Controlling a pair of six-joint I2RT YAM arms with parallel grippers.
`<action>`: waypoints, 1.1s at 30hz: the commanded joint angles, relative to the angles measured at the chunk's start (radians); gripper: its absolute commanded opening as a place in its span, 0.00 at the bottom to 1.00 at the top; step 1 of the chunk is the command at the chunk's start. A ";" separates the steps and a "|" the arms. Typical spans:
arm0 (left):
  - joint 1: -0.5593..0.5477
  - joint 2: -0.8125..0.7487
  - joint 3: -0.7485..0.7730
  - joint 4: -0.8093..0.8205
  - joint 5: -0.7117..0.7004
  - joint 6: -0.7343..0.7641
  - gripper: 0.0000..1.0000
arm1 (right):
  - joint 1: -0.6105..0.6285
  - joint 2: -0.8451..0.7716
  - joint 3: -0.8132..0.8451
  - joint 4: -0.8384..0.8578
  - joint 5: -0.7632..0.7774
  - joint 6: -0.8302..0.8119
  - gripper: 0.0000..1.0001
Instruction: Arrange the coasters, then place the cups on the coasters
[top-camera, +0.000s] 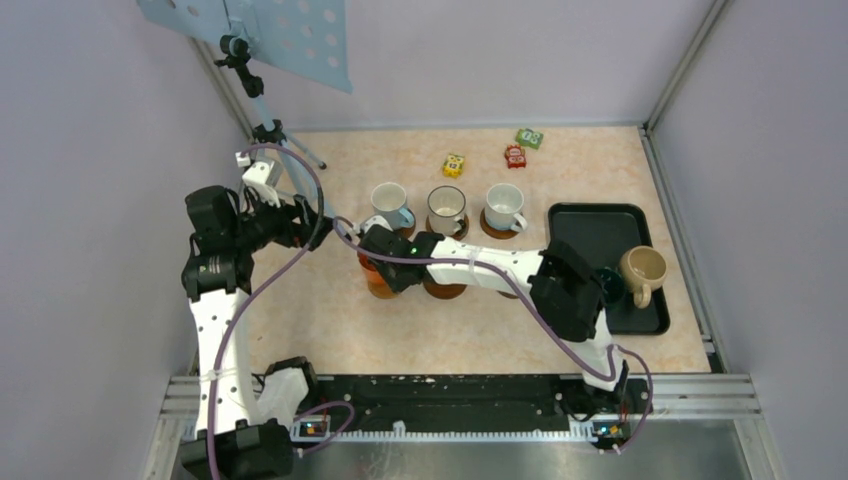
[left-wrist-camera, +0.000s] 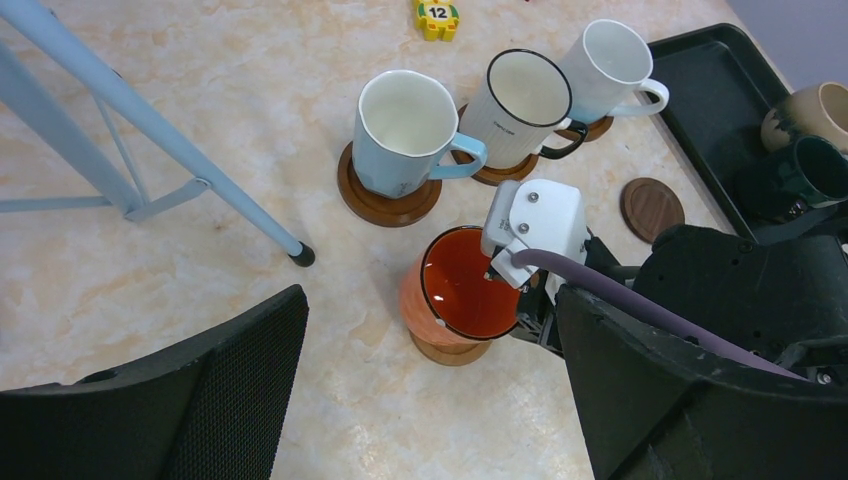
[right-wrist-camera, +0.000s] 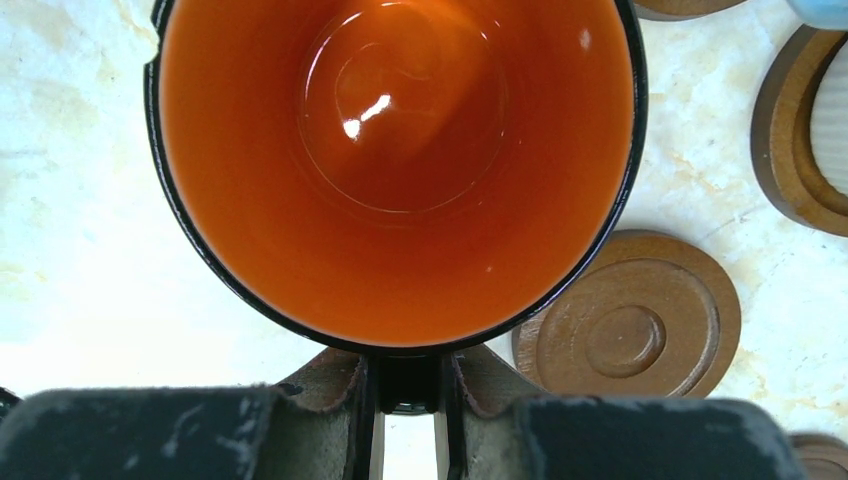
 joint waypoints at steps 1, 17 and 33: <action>0.007 -0.003 -0.011 0.042 0.029 -0.001 0.99 | 0.025 -0.060 -0.010 0.074 -0.001 0.031 0.00; 0.007 0.007 -0.009 0.043 0.035 -0.001 0.99 | 0.030 -0.096 -0.070 0.084 -0.006 0.061 0.00; 0.007 0.010 -0.012 0.043 0.038 0.002 0.99 | 0.035 -0.122 -0.108 0.084 -0.012 0.054 0.34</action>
